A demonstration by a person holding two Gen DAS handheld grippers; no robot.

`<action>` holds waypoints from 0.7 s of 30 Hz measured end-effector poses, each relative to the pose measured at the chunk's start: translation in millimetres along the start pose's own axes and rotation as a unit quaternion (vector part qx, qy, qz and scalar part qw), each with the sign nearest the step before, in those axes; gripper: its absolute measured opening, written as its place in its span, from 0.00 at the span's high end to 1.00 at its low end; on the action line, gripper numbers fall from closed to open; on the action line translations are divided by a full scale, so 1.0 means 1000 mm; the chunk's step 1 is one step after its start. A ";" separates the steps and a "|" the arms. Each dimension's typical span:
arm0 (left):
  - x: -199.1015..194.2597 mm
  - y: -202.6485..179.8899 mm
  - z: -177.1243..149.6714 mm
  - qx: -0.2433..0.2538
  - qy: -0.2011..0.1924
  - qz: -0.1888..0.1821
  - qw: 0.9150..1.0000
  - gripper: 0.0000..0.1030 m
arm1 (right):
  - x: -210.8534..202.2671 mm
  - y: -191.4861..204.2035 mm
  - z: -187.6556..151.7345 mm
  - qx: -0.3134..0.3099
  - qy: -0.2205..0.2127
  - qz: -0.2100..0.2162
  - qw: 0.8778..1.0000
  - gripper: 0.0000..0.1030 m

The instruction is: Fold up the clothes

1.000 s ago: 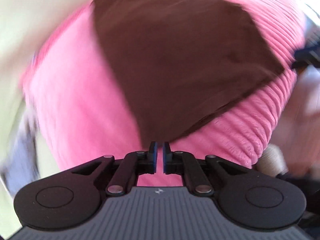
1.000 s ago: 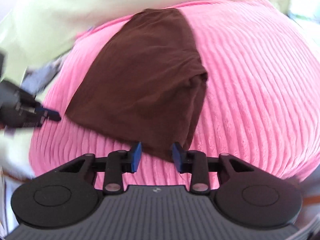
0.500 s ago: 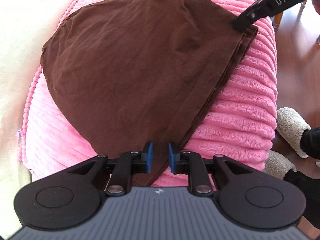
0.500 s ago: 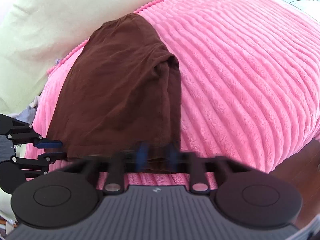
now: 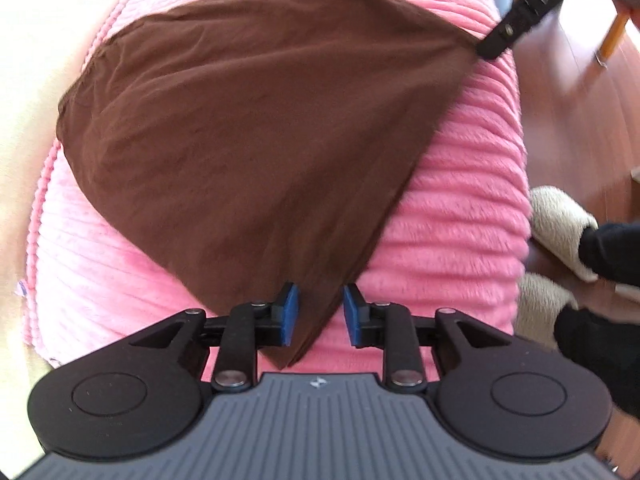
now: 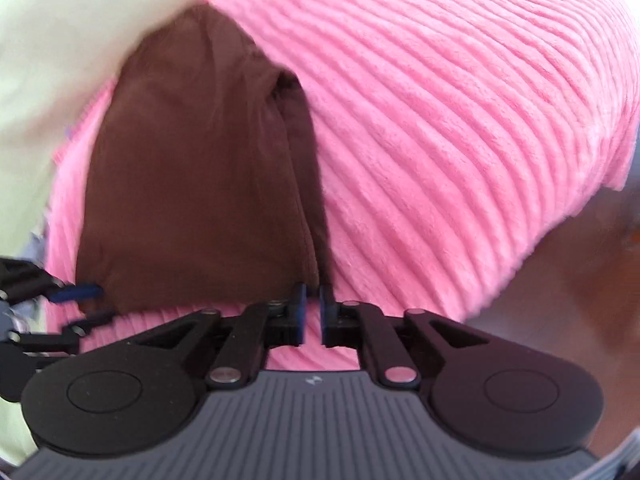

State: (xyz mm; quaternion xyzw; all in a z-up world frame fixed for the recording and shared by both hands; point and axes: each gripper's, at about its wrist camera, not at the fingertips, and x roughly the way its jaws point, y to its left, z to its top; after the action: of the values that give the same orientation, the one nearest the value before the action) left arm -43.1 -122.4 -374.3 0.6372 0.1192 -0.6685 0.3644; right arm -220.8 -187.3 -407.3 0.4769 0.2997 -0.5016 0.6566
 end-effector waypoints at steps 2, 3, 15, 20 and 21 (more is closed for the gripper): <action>-0.007 0.004 -0.001 -0.006 -0.012 0.007 1.000 0.67 | -0.015 0.006 0.000 -0.025 -0.034 -0.011 0.999 0.73; -0.007 0.010 0.000 -0.025 -0.021 0.010 0.999 0.65 | -0.020 0.012 0.001 -0.045 -0.053 -0.015 0.997 0.73; -0.013 -0.003 -0.016 -0.072 -0.005 -0.033 0.997 0.64 | -0.007 0.007 -0.001 -0.111 -0.018 -0.043 0.993 0.73; -0.023 0.032 0.037 -0.054 -0.053 0.005 0.997 0.64 | -0.021 0.018 0.036 -0.187 -0.094 -0.040 0.977 0.73; -0.023 0.041 0.053 -0.051 -0.060 0.013 0.997 0.64 | -0.019 0.021 0.041 -0.216 -0.107 -0.047 0.969 0.73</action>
State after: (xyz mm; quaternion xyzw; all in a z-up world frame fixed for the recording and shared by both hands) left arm -59.1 -176.8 -332.0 0.5780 0.1226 -0.6939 0.4115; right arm -210.3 -217.3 -369.2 0.2527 0.3510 -0.5031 0.7482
